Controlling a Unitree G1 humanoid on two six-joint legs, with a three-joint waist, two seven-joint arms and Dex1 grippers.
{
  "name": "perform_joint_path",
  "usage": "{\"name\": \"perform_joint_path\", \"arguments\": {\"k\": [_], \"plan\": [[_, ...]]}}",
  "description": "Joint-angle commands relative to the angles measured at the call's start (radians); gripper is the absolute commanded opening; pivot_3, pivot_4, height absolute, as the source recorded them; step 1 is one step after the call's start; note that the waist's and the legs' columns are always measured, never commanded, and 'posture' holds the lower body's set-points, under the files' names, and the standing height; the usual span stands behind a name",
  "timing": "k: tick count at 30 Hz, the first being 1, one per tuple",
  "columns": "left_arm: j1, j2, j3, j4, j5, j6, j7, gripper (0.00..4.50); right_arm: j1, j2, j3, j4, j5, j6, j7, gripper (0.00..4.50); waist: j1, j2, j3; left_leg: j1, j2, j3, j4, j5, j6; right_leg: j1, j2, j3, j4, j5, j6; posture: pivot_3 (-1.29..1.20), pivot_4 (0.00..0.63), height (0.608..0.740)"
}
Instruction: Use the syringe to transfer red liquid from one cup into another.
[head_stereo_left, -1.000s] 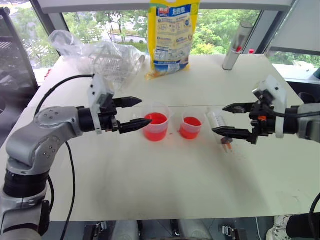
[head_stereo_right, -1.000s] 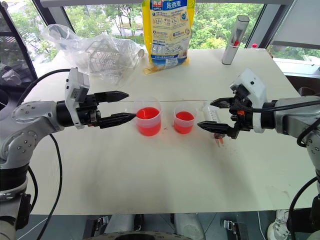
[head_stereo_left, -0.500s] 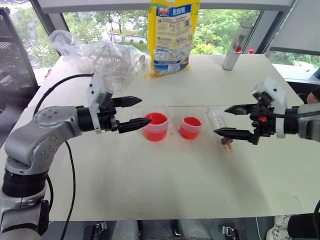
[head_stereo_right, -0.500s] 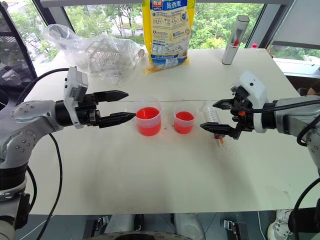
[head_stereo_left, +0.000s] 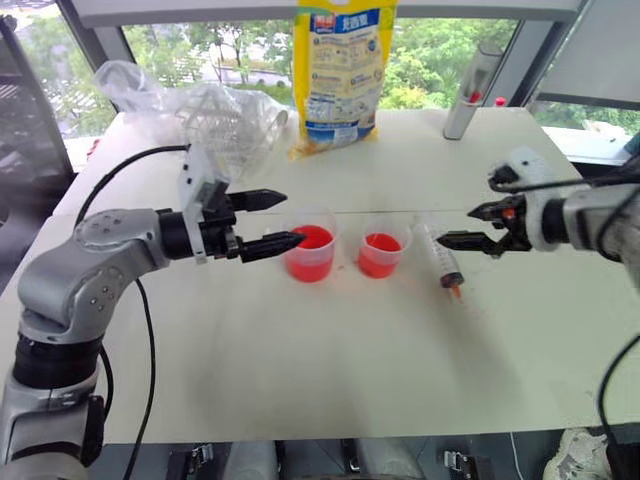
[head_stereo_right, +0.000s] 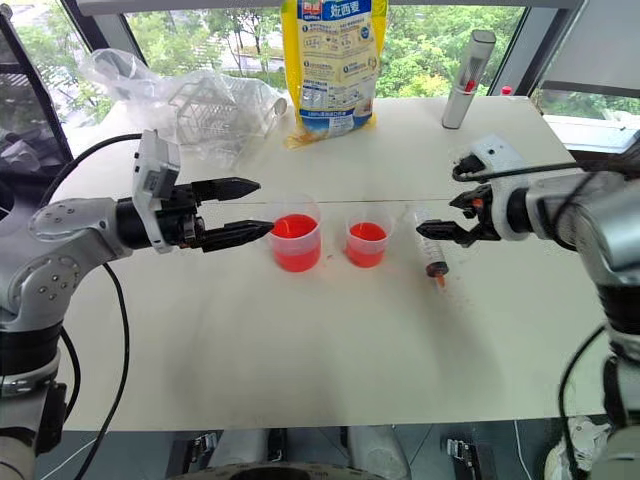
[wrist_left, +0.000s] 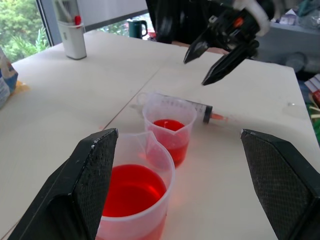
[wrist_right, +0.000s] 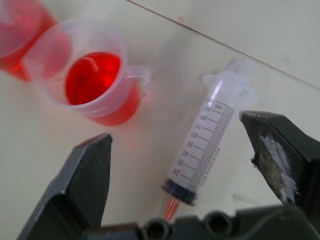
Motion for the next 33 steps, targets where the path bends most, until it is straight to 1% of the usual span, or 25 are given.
{"name": "perform_joint_path", "arguments": {"k": [1,5,9,13,18,19,20,21,22,24,25,27,30,33], "plan": [[-0.02,-0.008,0.009,-0.022,0.006,-0.03,0.004,4.02,-0.099,0.074,0.082,0.211,-0.091,0.017,-0.023,4.45,0.003,0.0,0.0,-0.001,0.0,0.0,0.0,0.0,0.0,0.0,0.0,0.0,0.0,0.0,0.0,0.0,0.15,0.74],[0.003,-0.005,0.025,-0.045,0.003,-0.027,0.024,4.02,-0.186,0.147,0.154,0.406,-0.159,-0.002,0.001,4.45,0.006,0.0,0.0,-0.004,0.0,0.0,-0.001,0.0,0.0,-0.003,0.0,0.0,0.0,0.0,0.0,0.0,0.15,0.74],[0.029,-0.004,0.039,-0.074,-0.006,-0.021,0.049,4.02,-0.241,0.206,0.21,0.558,-0.23,-0.062,0.037,4.45,0.005,0.001,0.0,-0.004,0.0,0.0,-0.001,0.0,0.001,-0.004,0.0,0.0,0.0,0.0,0.0,0.0,0.15,0.74],[0.047,-0.004,0.048,-0.095,-0.013,-0.018,0.068,4.02,-0.273,0.244,0.248,0.647,-0.283,-0.112,0.088,4.45,0.003,0.001,0.0,-0.003,0.0,0.0,0.0,0.0,0.001,-0.003,0.0,-0.001,0.0,0.0,0.0,0.0,0.15,0.74],[0.053,-0.004,0.05,-0.105,-0.015,-0.018,0.083,4.02,-0.282,0.278,0.282,0.697,-0.343,-0.159,0.141,4.45,0.003,0.001,0.0,-0.003,0.0,0.0,0.0,0.0,0.001,-0.003,0.0,-0.001,0.002,0.0,0.0,0.0,0.15,0.74],[0.053,-0.004,0.05,-0.106,-0.014,-0.019,0.085,4.02,-0.281,0.284,0.287,0.701,-0.353,-0.163,0.151,3.91,0.003,0.001,0.0,-0.003,0.0,0.0,0.0,0.0,0.001,-0.003,0.0,-0.001,0.002,0.0,0.0,0.0,0.15,0.74],[0.053,-0.004,0.049,-0.106,-0.014,-0.02,0.087,4.02,-0.281,0.288,0.288,0.705,-0.361,-0.166,0.158,3.58,0.003,0.001,0.0,-0.003,0.0,0.0,0.0,0.0,0.001,-0.003,0.0,-0.001,0.002,0.0,0.0,0.0,0.15,0.74],[0.053,-0.004,0.049,-0.106,-0.015,-0.021,0.089,4.02,-0.28,0.291,0.288,0.708,-0.37,-0.168,0.165,3.11,0.003,0.001,0.0,-0.003,0.0,0.0,0.0,0.0,0.001,-0.003,0.0,-0.001,0.002,0.0,0.0,0.0,0.15,0.74],[0.053,-0.004,0.048,-0.107,-0.015,-0.022,0.091,4.02,-0.279,0.294,0.286,0.711,-0.379,-0.171,0.17,2.48,0.003,0.001,0.0,-0.002,0.0,0.0,0.0,0.0,0.001,-0.003,0.0,-0.001,0.002,0.0,0.0,0.0,0.15,0.74],[0.053,-0.005,0.047,-0.107,-0.015,-0.024,0.091,4.02,-0.275,0.298,0.282,0.713,-0.391,-0.169,0.181,1.66,0.003,0.001,0.0,-0.002,0.0,0.0,0.0,0.0,0.001,-0.003,0.0,-0.001,0.003,0.0,0.0,0.0,0.15,0.74],[0.052,-0.005,0.047,-0.106,-0.014,-0.025,0.091,4.02,-0.274,0.299,0.28,0.713,-0.396,-0.167,0.186,1.4,0.002,0.001,0.0,-0.002,0.0,0.0,0.0,0.0,0.001,-0.003,0.0,-0.001,0.003,0.0,0.0,0.0,0.15,0.74],[0.049,-0.004,0.046,-0.101,-0.013,-0.028,0.088,4.02,-0.271,0.299,0.263,0.707,-0.397,-0.149,0.185,1.4,0.003,0.001,0.0,-0.002,0.0,0.0,0.001,0.0,0.001,-0.003,0.0,-0.001,0.003,0.0,0.0,0.0,0.15,0.74],[0.035,0.0,0.047,-0.087,-0.009,-0.033,0.08,4.02,-0.27,0.295,0.206,0.689,-0.396,-0.114,0.143,1.4,0.003,0.001,0.0,-0.002,0.0,0.0,0.001,0.0,0.001,-0.003,0.0,-0.001,0.004,0.0,0.0,0.0,0.15,0.74],[0.01,0.009,0.06,-0.056,0.001,-0.042,0.072,4.02,-0.273,0.279,0.094,0.597,-0.374,-0.062,0.077,1.4,0.004,0.001,0.0,-0.002,0.0,0.0,0.0,0.0,0.0,-0.003,0.0,-0.001,0.004,0.0,0.0,0.0,0.15,0.74]]}}
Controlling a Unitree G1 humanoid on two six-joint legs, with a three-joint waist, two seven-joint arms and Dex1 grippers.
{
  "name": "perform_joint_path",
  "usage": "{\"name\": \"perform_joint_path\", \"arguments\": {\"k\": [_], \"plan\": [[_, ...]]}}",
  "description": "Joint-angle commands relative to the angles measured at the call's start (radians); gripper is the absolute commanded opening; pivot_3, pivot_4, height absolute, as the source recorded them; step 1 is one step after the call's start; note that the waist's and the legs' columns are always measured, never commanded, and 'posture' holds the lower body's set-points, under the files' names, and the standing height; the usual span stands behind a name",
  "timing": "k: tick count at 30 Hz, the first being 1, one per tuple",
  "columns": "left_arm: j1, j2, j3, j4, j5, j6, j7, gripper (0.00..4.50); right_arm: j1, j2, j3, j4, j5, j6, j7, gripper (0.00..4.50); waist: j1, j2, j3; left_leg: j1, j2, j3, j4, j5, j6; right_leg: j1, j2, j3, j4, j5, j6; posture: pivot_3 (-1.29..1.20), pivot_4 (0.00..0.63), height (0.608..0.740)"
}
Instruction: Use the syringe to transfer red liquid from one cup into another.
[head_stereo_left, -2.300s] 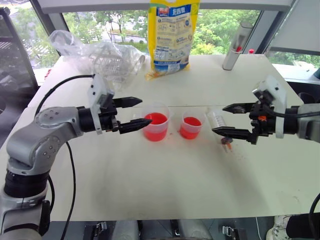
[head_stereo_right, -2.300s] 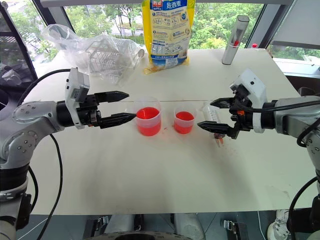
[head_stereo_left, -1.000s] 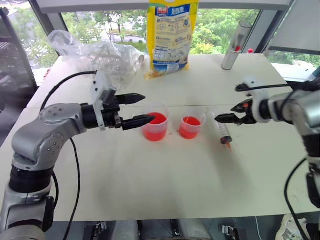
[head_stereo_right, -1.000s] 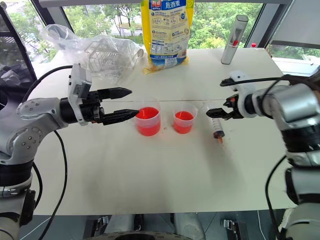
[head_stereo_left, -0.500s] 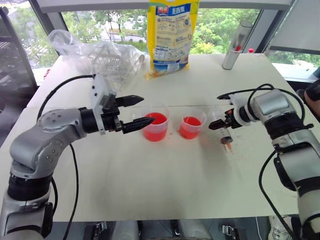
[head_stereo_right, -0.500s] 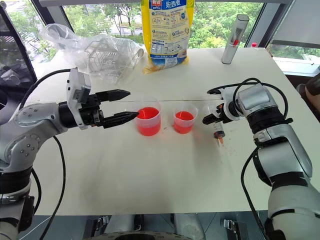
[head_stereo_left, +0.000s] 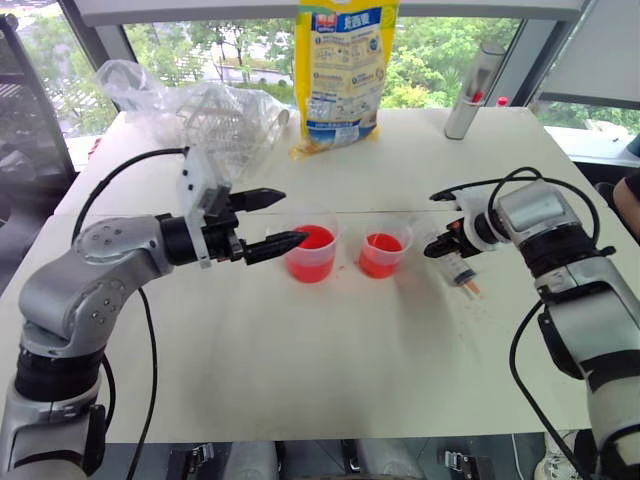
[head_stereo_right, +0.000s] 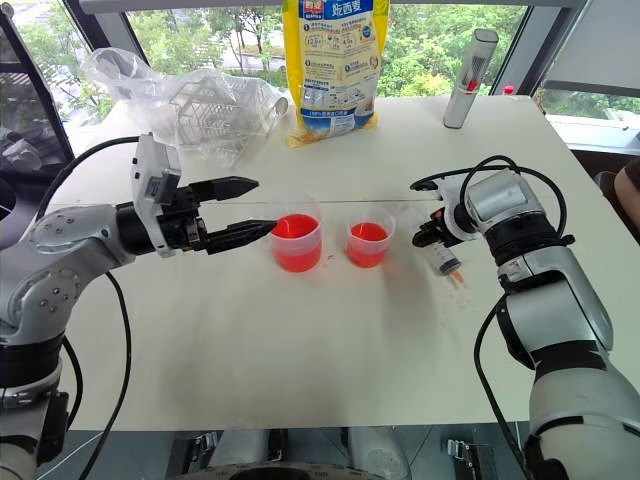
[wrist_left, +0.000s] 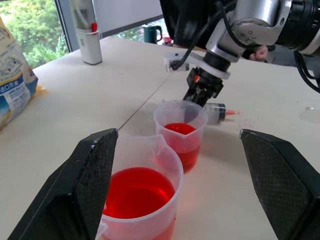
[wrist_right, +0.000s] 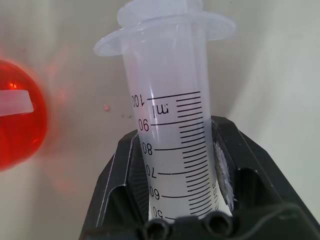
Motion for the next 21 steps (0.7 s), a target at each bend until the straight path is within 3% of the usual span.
{"name": "perform_joint_path", "arguments": {"k": [1,5,9,14,21], "plan": [[-0.05,0.018,0.045,0.028,0.006,-0.033,-0.012,4.02,-0.01,-0.033,-0.147,-0.165,0.019,0.027,-0.073,1.4,0.0,0.0,0.0,0.0,0.0,0.0,0.0,0.0,0.0,0.0,0.0,0.0,0.0,0.0,0.0,0.0,0.15,0.74],[-0.102,0.024,0.048,0.09,0.022,-0.06,-0.035,4.02,0.056,-0.054,-0.313,-0.423,0.024,-0.16,-0.173,1.4,0.001,0.0,0.0,0.0,-0.001,0.0,-0.001,0.0,0.0,-0.001,0.001,-0.001,0.0,0.0,0.0,0.0,0.15,0.74],[-0.136,0.033,0.039,0.136,0.037,-0.078,-0.067,4.02,0.101,-0.02,-0.393,-0.577,0.044,-0.322,-0.217,1.4,-0.001,0.0,0.0,0.0,-0.001,0.0,-0.001,0.0,0.0,-0.001,0.001,-0.001,0.0,0.0,0.0,0.0,0.15,0.74],[-0.244,0.051,0.028,0.239,0.067,-0.103,-0.136,4.02,0.159,0.189,-0.502,-0.884,0.286,-0.445,-0.164,1.4,-0.007,0.0,0.0,0.0,0.001,0.0,-0.001,0.0,0.0,-0.001,0.004,-0.001,0.001,0.0,0.0,0.0,0.15,0.74],[-0.325,0.087,0.036,0.264,0.07,-0.089,-0.188,4.02,0.165,0.496,-0.456,-0.786,0.311,-0.696,-0.261,1.4,-0.002,0.0,0.0,0.001,0.002,0.0,0.0,0.0,-0.001,0.0,0.003,-0.001,0.003,0.0,0.0,0.0,0.15,0.74]]}}
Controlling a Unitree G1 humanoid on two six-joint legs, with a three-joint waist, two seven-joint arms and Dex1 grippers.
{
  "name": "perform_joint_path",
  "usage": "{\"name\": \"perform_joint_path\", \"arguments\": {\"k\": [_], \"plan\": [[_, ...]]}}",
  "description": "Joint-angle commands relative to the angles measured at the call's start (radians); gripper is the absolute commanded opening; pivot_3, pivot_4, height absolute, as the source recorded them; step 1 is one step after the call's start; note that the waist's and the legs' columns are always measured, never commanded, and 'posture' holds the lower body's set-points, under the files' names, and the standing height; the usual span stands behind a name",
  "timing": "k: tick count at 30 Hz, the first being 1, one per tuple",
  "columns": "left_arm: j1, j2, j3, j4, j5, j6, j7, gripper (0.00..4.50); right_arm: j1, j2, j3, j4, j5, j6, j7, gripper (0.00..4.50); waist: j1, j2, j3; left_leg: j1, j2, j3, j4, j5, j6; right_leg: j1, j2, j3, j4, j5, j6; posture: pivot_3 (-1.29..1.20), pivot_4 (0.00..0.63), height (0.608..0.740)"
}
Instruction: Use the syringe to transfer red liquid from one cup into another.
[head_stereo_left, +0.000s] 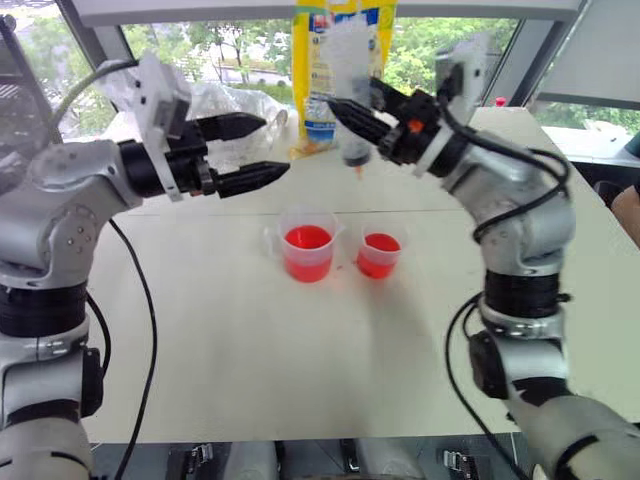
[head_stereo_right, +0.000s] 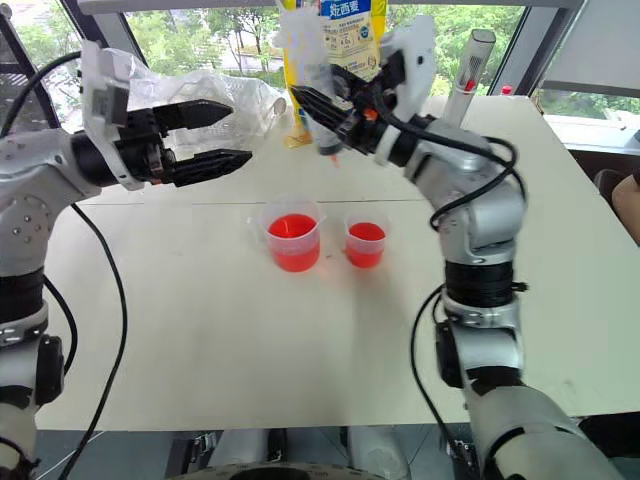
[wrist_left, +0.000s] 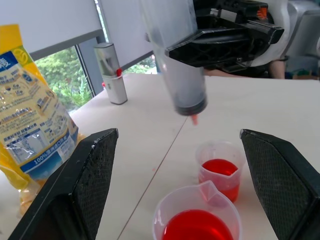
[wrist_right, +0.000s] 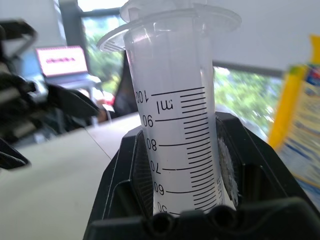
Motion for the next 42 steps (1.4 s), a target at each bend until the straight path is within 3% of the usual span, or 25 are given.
{"name": "perform_joint_path", "arguments": {"k": [1,16,30,42], "plan": [[-0.034,0.031,0.027,-0.013,-0.004,0.0,-0.02,4.02,0.007,0.081,0.008,0.03,0.019,-0.116,-0.032,1.4,0.0,0.0,0.0,0.0,0.0,0.0,0.0,0.0,0.0,0.0,-0.001,0.0,0.0,0.0,0.0,0.0,0.15,0.74],[-0.075,0.052,0.017,-0.005,0.006,0.019,-0.026,4.02,0.311,0.224,0.157,0.187,-0.049,-0.416,0.006,1.4,-0.003,0.0,0.0,0.0,-0.001,0.0,0.0,0.0,0.0,0.0,-0.002,0.0,0.001,0.0,0.0,0.0,0.15,0.74],[-0.105,-0.05,-0.108,0.21,0.179,-0.142,-0.092,4.02,0.35,0.206,0.199,0.272,-0.12,-0.53,0.015,1.4,0.0,0.0,0.0,0.001,-0.001,0.0,0.0,0.0,0.0,0.0,0.0,0.0,0.001,0.0,0.0,0.0,0.15,0.74],[-0.201,-0.156,-0.116,0.395,0.191,-0.161,-0.18,4.02,0.357,0.176,0.23,0.272,-0.15,-0.549,0.047,1.4,-0.001,-0.001,0.0,0.001,-0.001,0.0,0.0,0.0,0.0,0.001,0.0,0.0,0.001,0.0,0.0,0.0,0.15,0.74]]}}
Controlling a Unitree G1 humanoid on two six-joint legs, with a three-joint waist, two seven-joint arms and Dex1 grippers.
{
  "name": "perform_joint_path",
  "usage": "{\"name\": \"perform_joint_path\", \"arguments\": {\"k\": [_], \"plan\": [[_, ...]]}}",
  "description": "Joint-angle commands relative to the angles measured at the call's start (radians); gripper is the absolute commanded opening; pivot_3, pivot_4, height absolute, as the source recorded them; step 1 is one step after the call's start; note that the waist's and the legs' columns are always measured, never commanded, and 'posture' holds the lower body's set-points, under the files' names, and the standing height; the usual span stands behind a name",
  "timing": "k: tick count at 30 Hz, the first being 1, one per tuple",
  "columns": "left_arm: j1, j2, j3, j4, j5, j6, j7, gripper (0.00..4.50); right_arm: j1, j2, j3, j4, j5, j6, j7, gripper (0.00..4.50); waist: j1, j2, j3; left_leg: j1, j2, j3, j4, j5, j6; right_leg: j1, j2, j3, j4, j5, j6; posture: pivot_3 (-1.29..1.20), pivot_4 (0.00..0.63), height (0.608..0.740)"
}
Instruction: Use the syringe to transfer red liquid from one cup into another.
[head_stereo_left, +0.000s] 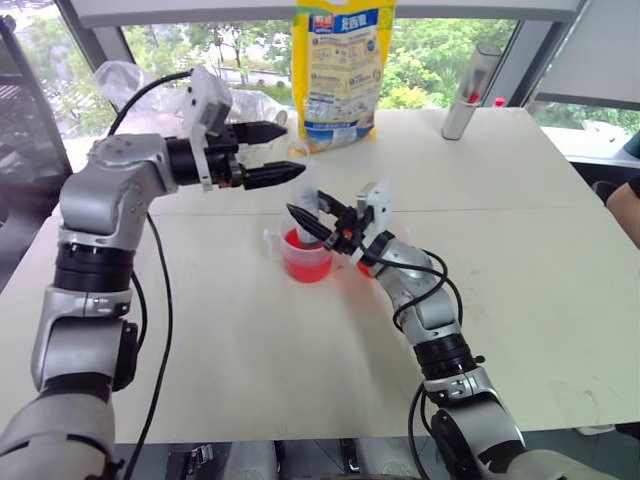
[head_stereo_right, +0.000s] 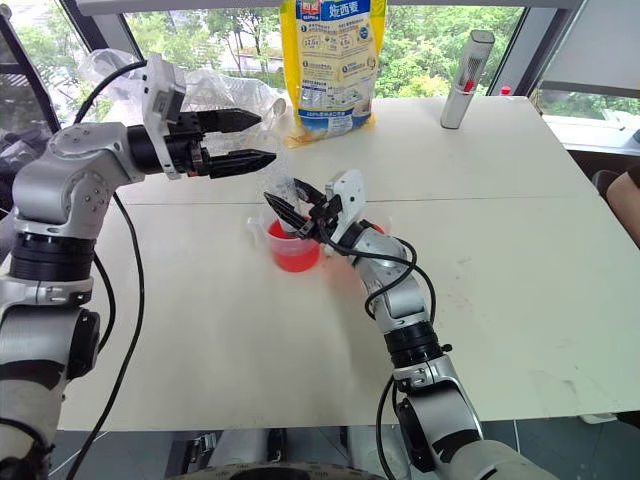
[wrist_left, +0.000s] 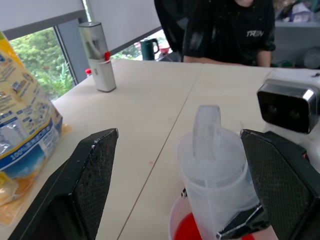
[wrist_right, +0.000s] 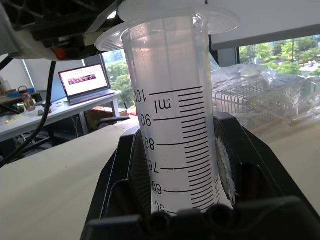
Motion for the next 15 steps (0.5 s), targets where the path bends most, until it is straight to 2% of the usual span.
{"name": "perform_joint_path", "arguments": {"k": [1,11,14,15], "plan": [[-0.043,-0.015,0.024,0.028,-0.012,0.002,-0.024,4.02,0.003,-0.009,0.015,-0.006,-0.009,-0.005,0.013,1.4,0.0,0.0,0.0,0.0,0.0,0.0,0.0,0.0,0.0,0.0,0.0,0.0,0.0,0.0,0.0,0.0,0.15,0.74],[-0.062,-0.034,0.042,0.058,-0.033,0.065,-0.063,4.02,-0.006,-0.016,0.019,0.003,-0.019,-0.007,0.019,1.4,0.0,0.0,0.0,0.001,0.0,0.0,0.0,0.0,0.0,0.001,0.0,0.0,0.0,0.0,0.0,0.0,0.15,0.74],[-0.06,-0.029,0.046,0.057,-0.03,0.073,-0.067,3.18,-0.01,-0.017,0.02,0.006,-0.02,-0.006,0.02,1.4,0.0,0.0,0.0,0.001,0.0,0.0,0.0,0.0,0.0,0.001,0.0,0.0,0.0,0.0,0.0,0.0,0.15,0.74],[-0.057,-0.027,0.046,0.056,-0.03,0.073,-0.067,2.63,-0.011,-0.017,0.02,0.007,-0.021,-0.005,0.02,1.4,0.0,0.0,0.0,0.001,0.0,0.0,0.0,0.0,0.0,0.001,0.0,0.0,0.0,0.0,0.0,0.0,0.15,0.74]]}}
